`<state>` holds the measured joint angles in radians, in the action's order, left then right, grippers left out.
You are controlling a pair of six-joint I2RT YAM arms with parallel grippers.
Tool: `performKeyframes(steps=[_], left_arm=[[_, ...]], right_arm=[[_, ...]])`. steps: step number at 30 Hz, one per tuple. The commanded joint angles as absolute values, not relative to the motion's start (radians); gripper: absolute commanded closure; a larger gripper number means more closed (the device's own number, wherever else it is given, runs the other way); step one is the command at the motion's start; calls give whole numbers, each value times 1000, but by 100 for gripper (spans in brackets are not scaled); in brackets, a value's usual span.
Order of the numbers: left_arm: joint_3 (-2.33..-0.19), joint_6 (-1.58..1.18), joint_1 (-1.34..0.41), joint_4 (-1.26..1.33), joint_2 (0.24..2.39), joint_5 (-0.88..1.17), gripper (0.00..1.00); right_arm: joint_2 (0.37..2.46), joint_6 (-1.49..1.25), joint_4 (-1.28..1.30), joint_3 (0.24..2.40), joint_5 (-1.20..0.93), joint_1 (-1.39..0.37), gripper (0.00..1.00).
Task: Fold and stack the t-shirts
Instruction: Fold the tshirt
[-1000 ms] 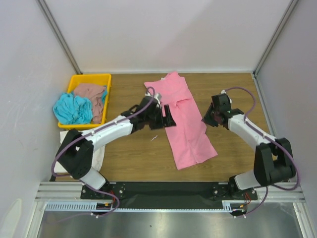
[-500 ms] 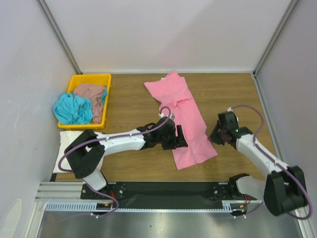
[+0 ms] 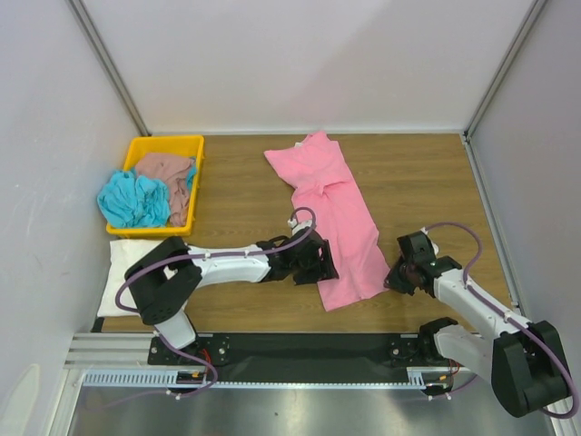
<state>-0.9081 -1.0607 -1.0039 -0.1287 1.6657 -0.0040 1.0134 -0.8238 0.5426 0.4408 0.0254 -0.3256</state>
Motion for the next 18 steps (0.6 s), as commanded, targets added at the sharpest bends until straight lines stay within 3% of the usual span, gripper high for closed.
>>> performKeyframes(steps=[1, 10, 18], left_arm=[[-882, -1089, -1015, -123, 1635, -64, 26], [-850, -1118, -1022, -222, 1569, -158, 25], [-793, -1152, -1065, -141, 1569, -127, 25]], right_arm=[[1008, -874, 589, 425, 77, -351, 100], [991, -936, 702, 454, 149, -436, 100], [936, -1028, 827, 448, 156, -563, 100]])
